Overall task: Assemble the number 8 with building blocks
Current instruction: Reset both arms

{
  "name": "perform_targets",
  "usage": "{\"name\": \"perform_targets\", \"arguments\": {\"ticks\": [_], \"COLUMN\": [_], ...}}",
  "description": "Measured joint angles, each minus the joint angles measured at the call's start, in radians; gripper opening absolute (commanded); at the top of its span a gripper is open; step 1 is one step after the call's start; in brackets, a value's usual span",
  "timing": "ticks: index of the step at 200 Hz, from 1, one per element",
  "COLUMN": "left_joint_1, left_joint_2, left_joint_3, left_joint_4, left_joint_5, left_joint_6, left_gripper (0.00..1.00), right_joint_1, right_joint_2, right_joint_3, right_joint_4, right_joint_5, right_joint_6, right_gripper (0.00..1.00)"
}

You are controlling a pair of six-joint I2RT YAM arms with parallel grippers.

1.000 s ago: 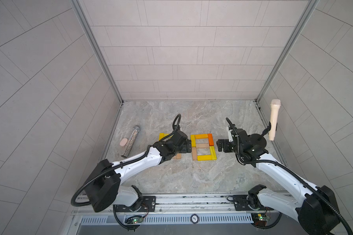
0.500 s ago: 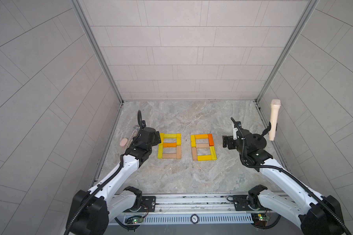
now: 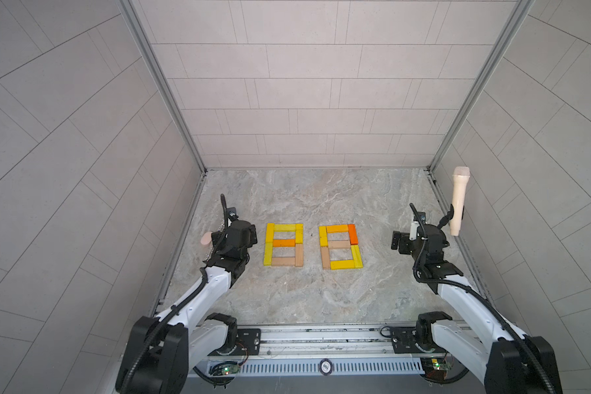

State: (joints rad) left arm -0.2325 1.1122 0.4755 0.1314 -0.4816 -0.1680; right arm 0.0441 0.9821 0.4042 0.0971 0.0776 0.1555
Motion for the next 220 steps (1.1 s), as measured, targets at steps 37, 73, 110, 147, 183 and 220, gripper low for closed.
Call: {"name": "perform_targets", "arguments": {"ticks": [37,73,110,147,183,220], "left_joint_1": [0.034,0.102,0.141,0.152,0.161,0.166], "left_joint_2": [0.139,0.251,0.389,0.47,0.472,0.472], "left_joint_3": [-0.058,-0.09,-0.099,-0.106,-0.09,-0.089], "left_joint_4": [0.225,0.427,0.679,0.734,0.758,0.758], "left_joint_5": [0.014,0.055,0.097,0.141,0.172,0.219], "left_joint_6": [0.058,0.092,0.117,0.125,0.125,0.135], "left_gripper": [1.0,1.0,1.0,1.0,1.0,1.0], "right_joint_1": [-0.006,-0.012,-0.019,-0.023,-0.024,-0.026], "right_joint_2": [0.121,0.237,0.329,0.395,0.494,0.517], "right_joint_3": [-0.003,-0.003,-0.003,-0.011,-0.038,-0.011], "right_joint_4": [0.169,0.3,0.412,0.536,0.658,0.643], "right_joint_5": [0.01,0.021,0.034,0.035,0.01,-0.04], "right_joint_6": [-0.025,-0.04,-0.051,-0.061,-0.075,-0.096], "right_gripper": [1.0,1.0,1.0,1.0,1.0,1.0]}}
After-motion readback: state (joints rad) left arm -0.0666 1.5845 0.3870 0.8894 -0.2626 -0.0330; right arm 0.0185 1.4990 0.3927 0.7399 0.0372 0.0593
